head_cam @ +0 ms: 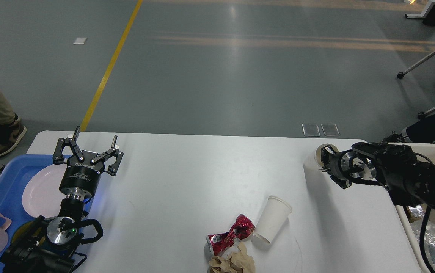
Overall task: Tidy desktop
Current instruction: 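Grasp the white paper cup with the right gripper, then lift the paper cup over the bin and release it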
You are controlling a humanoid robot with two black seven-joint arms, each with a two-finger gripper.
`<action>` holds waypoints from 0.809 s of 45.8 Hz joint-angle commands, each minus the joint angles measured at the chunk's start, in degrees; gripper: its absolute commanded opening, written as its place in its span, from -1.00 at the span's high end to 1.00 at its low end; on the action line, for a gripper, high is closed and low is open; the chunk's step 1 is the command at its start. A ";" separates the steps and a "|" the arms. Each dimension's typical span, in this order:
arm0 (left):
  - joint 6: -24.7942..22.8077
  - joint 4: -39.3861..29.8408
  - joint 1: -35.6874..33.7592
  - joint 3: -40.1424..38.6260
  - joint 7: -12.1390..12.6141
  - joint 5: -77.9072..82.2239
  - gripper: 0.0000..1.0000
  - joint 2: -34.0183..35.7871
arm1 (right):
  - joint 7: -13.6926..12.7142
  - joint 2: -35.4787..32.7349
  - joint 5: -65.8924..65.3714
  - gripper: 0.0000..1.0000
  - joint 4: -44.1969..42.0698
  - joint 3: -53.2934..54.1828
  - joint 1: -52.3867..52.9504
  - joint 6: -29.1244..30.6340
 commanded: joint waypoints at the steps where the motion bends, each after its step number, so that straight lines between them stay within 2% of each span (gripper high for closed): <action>1: 0.00 0.00 -0.01 0.00 0.00 0.00 -0.93 0.00 | -0.18 -2.44 -0.10 1.00 4.04 -0.17 3.17 0.01; 5: 0.00 0.00 -0.01 0.00 0.00 0.00 -0.93 0.00 | -0.96 -5.43 -0.19 1.00 8.60 -0.87 6.86 0.19; 11: 0.00 0.00 -0.01 0.00 0.00 0.00 -0.93 0.00 | -3.78 -9.30 -2.38 1.00 19.23 -5.61 15.56 3.08; 18: 0.00 0.00 -0.01 0.00 0.00 0.00 -0.93 0.00 | -3.25 -9.83 -5.99 1.00 30.31 -18.88 30.06 13.10; 28: 0.00 0.00 -0.01 0.00 0.00 0.00 -0.93 0.09 | -2.55 -9.57 -14.59 1.00 45.87 -26.98 48.95 26.28; 37: 0.00 0.00 -0.01 0.00 0.00 0.00 -0.93 0.09 | -2.29 -11.06 -22.33 1.00 58.96 -28.03 63.37 30.07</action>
